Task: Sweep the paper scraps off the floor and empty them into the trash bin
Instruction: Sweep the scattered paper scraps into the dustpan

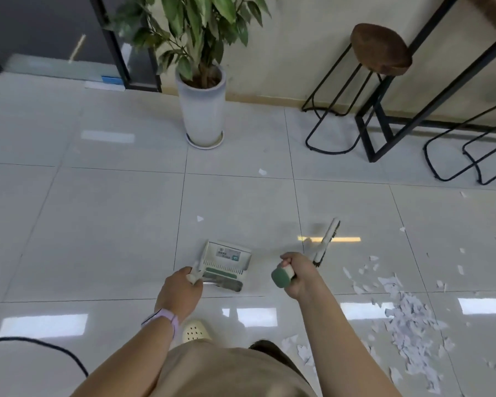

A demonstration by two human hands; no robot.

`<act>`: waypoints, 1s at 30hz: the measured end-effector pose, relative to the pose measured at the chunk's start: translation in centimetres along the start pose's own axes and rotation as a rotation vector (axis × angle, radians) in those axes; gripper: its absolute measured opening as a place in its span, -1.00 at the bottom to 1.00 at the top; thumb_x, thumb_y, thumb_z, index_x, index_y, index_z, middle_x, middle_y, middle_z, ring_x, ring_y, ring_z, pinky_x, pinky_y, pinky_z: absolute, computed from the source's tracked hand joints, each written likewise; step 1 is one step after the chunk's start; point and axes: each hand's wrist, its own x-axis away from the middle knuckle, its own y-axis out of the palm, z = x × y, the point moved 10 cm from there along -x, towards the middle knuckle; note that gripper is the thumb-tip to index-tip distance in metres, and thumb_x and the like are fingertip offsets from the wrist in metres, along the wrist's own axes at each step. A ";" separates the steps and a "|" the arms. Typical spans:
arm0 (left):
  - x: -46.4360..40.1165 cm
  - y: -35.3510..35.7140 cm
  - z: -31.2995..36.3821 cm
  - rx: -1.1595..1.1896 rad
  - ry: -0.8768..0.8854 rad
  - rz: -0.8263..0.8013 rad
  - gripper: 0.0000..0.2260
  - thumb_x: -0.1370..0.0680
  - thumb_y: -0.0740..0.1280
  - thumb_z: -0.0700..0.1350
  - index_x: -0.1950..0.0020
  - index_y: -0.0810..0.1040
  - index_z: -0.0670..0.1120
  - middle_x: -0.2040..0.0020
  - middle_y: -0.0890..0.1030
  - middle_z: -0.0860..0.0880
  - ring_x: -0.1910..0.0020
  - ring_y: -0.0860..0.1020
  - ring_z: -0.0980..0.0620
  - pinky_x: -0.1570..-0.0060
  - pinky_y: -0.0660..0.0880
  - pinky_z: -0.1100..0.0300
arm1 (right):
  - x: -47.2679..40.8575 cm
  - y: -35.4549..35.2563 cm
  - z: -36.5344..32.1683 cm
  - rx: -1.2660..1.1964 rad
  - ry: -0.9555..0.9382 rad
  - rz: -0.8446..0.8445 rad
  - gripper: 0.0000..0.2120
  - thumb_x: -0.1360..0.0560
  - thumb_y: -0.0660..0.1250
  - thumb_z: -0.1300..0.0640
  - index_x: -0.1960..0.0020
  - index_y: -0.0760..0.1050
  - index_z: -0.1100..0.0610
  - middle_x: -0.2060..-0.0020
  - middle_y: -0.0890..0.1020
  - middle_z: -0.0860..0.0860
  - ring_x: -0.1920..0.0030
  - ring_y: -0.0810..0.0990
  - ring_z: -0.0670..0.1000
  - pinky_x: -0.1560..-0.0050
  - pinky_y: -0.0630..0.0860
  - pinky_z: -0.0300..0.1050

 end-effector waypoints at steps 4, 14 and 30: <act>-0.9 -3.0 -3.1 -0.038 -0.029 0.049 -0.89 -0.55 0.30 -0.07 -0.05 0.58 0.01 0.10 0.64 0.01 0.17 0.60 -0.04 0.29 0.42 0.20 | 1.2 6.5 3.1 0.126 0.104 -0.111 -0.88 -0.60 0.23 0.31 0.05 0.33 0.15 0.59 0.31 -0.03 0.68 0.33 -0.11 0.65 0.31 -0.34; -0.9 -11.1 -8.3 -0.024 -0.194 0.269 -0.89 -0.50 0.28 -0.06 0.02 0.54 -0.03 0.14 0.65 -0.04 0.21 0.60 -0.08 0.21 0.57 0.09 | -0.4 20.4 11.4 0.234 0.493 -0.446 -0.78 -0.59 0.21 0.33 0.19 0.30 0.13 0.53 0.32 -0.02 0.65 0.33 -0.11 0.66 0.34 -0.33; -7.9 -4.8 3.7 -0.065 -0.336 0.183 -0.85 -0.42 0.28 -0.04 0.09 0.59 -0.04 0.15 0.66 -0.06 0.19 0.61 -0.09 0.16 0.57 0.07 | -12.0 8.0 -4.5 0.129 0.488 -0.238 -0.74 -0.59 0.15 0.35 0.24 0.30 0.14 0.59 0.31 -0.02 0.69 0.31 -0.10 0.67 0.35 -0.33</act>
